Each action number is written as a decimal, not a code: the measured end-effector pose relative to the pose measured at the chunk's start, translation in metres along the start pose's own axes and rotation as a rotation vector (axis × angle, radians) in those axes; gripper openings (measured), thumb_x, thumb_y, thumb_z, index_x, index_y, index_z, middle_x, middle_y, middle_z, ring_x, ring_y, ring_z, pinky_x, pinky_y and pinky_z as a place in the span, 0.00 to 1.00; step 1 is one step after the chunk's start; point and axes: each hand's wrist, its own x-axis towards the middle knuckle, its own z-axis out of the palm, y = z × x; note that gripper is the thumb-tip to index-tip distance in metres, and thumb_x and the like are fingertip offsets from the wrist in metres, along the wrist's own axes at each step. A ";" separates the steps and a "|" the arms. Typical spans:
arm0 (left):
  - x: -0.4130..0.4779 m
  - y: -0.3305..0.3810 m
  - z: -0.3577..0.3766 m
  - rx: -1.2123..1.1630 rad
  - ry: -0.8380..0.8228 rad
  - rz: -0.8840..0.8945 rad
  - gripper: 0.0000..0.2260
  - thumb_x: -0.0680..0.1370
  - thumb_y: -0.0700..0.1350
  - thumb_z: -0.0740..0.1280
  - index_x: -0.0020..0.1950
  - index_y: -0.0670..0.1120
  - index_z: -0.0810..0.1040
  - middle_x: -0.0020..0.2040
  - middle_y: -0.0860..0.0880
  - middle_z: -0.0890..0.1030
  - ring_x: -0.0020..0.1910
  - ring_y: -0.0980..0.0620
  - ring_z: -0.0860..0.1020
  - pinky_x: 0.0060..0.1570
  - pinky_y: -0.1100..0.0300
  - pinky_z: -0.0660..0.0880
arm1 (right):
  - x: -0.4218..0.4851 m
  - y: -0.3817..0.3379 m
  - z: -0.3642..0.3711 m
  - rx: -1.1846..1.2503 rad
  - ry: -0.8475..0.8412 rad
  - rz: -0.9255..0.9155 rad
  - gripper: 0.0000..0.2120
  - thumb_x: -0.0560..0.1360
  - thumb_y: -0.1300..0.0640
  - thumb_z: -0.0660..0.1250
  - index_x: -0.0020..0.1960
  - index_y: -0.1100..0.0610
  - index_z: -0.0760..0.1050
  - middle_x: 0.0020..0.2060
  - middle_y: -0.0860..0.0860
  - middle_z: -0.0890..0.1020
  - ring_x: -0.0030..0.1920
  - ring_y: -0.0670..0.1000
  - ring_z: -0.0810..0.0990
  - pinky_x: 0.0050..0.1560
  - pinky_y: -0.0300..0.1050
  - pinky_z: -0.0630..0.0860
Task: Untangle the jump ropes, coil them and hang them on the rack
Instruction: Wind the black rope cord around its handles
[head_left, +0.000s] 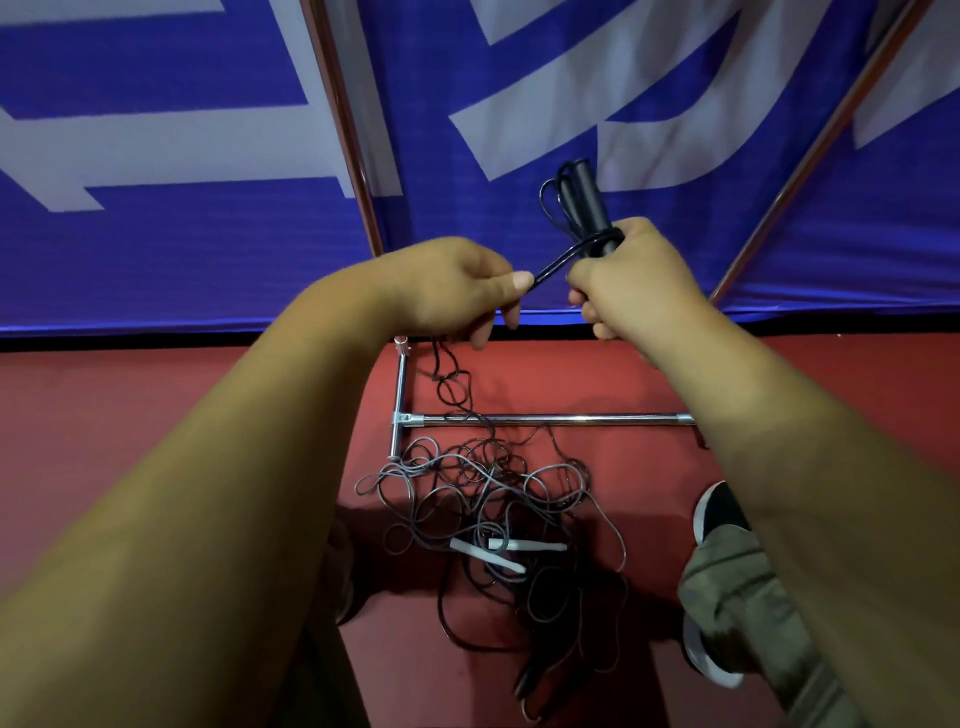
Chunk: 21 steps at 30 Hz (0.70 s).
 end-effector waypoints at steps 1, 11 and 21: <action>0.000 0.002 0.002 -0.058 -0.019 -0.006 0.21 0.86 0.61 0.58 0.52 0.48 0.83 0.38 0.47 0.86 0.36 0.50 0.80 0.40 0.56 0.78 | -0.001 -0.001 0.001 -0.021 0.016 -0.020 0.16 0.73 0.61 0.67 0.60 0.54 0.73 0.39 0.55 0.86 0.28 0.52 0.78 0.27 0.46 0.76; 0.015 0.015 0.017 -0.903 0.184 -0.155 0.35 0.76 0.73 0.67 0.63 0.43 0.79 0.37 0.45 0.82 0.27 0.50 0.71 0.45 0.51 0.82 | -0.008 -0.004 0.011 -0.264 -0.015 -0.151 0.25 0.70 0.52 0.73 0.66 0.52 0.72 0.48 0.49 0.83 0.44 0.53 0.84 0.36 0.44 0.73; 0.016 0.011 0.018 -1.227 0.020 -0.098 0.10 0.78 0.57 0.73 0.50 0.51 0.83 0.26 0.54 0.64 0.19 0.59 0.59 0.28 0.66 0.62 | -0.016 -0.009 0.006 -0.142 -0.336 -0.092 0.18 0.72 0.61 0.70 0.61 0.57 0.73 0.37 0.56 0.87 0.30 0.51 0.78 0.31 0.46 0.76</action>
